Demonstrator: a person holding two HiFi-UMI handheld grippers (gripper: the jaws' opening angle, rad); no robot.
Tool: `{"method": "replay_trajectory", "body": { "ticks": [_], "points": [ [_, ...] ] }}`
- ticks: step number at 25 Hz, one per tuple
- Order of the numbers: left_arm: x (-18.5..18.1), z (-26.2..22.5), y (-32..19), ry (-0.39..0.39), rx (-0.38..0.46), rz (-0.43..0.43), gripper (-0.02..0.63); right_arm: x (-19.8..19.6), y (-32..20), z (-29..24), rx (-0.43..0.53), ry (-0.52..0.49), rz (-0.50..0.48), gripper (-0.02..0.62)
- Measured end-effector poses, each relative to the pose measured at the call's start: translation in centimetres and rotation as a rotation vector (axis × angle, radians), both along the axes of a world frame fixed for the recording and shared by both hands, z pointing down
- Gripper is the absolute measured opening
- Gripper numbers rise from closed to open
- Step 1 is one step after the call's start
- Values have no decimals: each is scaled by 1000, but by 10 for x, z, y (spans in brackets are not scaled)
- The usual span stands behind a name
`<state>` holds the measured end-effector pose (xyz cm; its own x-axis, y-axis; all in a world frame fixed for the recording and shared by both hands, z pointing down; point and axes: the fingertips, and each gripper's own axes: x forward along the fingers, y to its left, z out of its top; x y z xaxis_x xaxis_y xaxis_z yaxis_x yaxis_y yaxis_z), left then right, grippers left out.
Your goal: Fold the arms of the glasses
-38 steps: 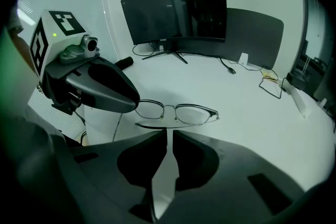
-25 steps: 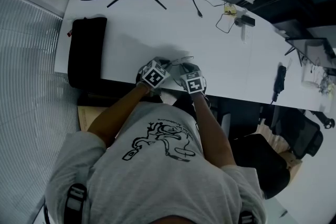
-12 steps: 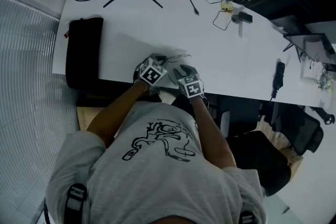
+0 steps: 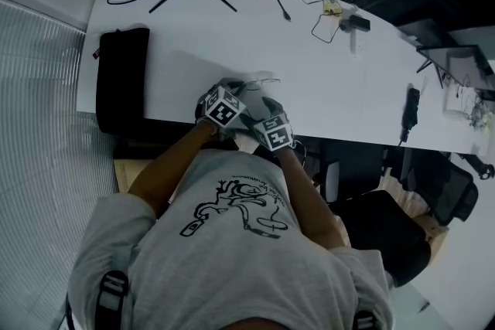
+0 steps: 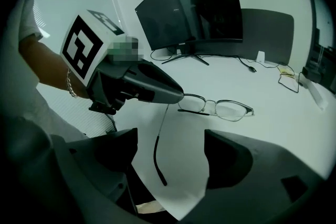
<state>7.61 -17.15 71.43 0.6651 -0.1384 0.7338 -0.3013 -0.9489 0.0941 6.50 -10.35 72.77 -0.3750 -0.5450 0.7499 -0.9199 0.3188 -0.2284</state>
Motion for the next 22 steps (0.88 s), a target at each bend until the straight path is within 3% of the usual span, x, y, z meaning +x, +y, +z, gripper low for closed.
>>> {"method": "replay_trajectory", "body": {
  "ticks": [9, 22],
  "points": [
    [0, 1, -2, 1, -1, 14, 44, 18, 4, 19, -51, 82, 22, 405],
    [-7, 1, -3, 2, -31, 45, 41, 32, 1, 21, -61, 101, 56, 400]
  ]
}}
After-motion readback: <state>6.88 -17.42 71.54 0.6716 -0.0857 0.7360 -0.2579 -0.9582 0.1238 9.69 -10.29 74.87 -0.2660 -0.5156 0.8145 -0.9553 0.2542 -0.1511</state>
